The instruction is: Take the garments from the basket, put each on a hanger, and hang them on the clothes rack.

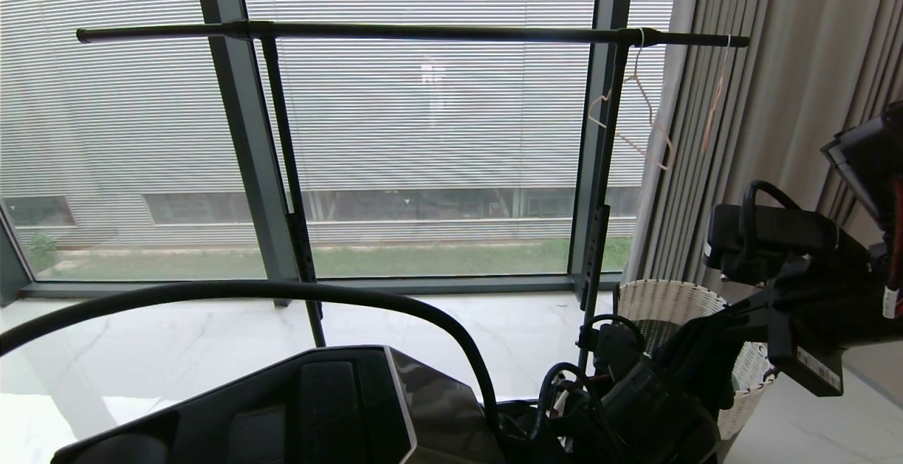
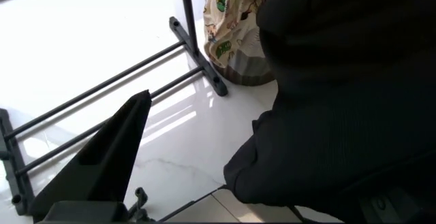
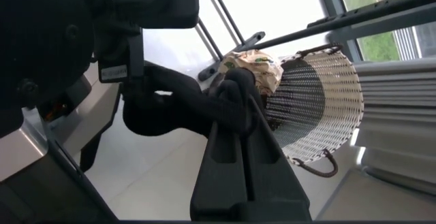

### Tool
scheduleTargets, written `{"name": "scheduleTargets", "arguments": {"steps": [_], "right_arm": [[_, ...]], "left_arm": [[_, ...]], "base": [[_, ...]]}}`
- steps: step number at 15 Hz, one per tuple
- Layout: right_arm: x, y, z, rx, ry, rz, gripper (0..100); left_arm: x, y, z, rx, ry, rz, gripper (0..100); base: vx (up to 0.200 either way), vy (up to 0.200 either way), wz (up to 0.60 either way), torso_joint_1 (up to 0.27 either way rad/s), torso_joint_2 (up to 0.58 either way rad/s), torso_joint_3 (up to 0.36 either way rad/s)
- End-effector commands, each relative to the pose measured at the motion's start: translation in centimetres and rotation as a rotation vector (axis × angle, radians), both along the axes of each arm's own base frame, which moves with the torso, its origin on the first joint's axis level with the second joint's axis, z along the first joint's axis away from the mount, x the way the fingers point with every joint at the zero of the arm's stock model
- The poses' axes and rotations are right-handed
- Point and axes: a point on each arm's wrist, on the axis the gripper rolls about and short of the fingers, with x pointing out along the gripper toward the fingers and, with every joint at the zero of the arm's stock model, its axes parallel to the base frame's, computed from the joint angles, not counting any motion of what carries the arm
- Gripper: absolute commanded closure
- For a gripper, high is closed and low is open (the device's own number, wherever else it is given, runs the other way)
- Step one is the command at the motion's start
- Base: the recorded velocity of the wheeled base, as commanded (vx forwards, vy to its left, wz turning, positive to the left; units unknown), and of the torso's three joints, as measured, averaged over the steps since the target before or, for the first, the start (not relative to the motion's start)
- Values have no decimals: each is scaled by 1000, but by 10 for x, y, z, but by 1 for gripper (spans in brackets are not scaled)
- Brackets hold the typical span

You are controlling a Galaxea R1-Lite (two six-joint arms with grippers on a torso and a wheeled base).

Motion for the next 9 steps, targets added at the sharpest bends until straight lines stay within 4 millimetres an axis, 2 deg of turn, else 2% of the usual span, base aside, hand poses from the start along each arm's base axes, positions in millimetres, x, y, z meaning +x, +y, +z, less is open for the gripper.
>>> {"name": "scheduleTargets", "arguments": {"steps": [1, 6, 8, 9], "right_arm": [[0, 1, 0, -1, 2, 7, 100], [4, 6, -7, 19, 52, -39, 100], [6, 8, -10, 31, 80, -68, 100], [8, 10, -12, 42, 96, -82, 100]], "left_arm": [[-1, 1, 0, 2, 1, 0, 100], [-3, 7, -8, 35, -25, 52, 100], [-11, 21, 6, -5, -3, 70, 100], [-25, 34, 30, -105, 67, 64, 100]], "base": [[0, 0, 0, 0, 0, 0], [0, 0, 0, 0, 0, 0], [0, 0, 0, 0, 0, 0], [0, 0, 0, 0, 0, 0]]}}
